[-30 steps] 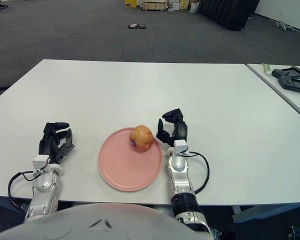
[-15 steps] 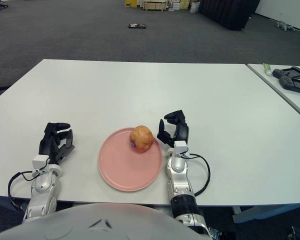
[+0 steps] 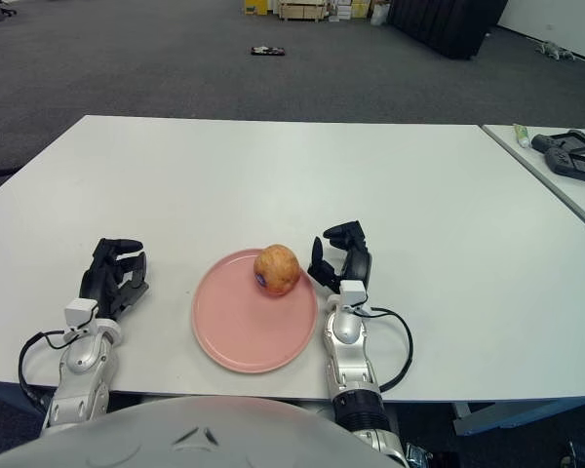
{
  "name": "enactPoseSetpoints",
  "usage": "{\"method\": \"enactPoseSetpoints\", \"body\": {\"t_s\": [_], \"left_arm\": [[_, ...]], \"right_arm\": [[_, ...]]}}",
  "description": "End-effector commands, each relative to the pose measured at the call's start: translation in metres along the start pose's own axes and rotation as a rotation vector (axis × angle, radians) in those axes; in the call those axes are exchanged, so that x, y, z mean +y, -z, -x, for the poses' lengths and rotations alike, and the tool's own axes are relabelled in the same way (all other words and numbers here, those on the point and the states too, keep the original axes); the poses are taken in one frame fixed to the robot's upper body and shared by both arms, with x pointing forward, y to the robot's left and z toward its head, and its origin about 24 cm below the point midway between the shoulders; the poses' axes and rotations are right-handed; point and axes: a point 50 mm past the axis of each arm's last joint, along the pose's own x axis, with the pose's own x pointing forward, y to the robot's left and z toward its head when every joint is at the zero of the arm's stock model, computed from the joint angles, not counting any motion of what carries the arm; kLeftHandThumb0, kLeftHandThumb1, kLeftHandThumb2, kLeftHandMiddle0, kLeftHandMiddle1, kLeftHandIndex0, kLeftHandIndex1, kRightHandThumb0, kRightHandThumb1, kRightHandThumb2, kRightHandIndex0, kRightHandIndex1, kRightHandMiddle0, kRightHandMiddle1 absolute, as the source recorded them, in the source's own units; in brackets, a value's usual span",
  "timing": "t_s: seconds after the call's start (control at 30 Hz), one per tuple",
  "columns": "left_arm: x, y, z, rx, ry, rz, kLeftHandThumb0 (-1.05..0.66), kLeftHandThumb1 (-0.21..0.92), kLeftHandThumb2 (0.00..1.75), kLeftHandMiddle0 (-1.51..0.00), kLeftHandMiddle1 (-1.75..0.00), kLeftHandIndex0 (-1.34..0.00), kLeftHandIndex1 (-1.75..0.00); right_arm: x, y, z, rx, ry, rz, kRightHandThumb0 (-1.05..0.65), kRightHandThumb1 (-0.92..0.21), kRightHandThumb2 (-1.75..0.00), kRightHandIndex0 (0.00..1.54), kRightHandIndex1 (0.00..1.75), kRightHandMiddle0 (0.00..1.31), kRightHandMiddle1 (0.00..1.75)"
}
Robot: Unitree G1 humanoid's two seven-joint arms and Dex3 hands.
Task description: Put the apple into the plate.
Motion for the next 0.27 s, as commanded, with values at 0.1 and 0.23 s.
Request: {"method": "enactPoseSetpoints", "body": {"t_s": [0.1, 0.23], "left_arm": [[-0.0042, 0.0045, 0.0017, 0.060, 0.024, 0.009, -0.35, 0.88, 0.58, -0.43, -1.51, -0.22, -1.75], [-0.0051, 0.0033, 0.0010, 0.060, 0.028, 0.011, -0.35, 0.88, 0.58, -0.43, -1.51, -0.22, -1.75]], "right_arm": [[-0.0132, 0.0184, 0.0174, 0.091, 0.033, 0.050, -0.41, -0.58, -1.00, 0.62, 1.75, 0.41, 1.75], [-0.0134, 0.0167, 0.0164, 0.083, 0.036, 0.057, -0.41, -0.57, -1.00, 0.63, 1.75, 0.41, 1.75]]}}
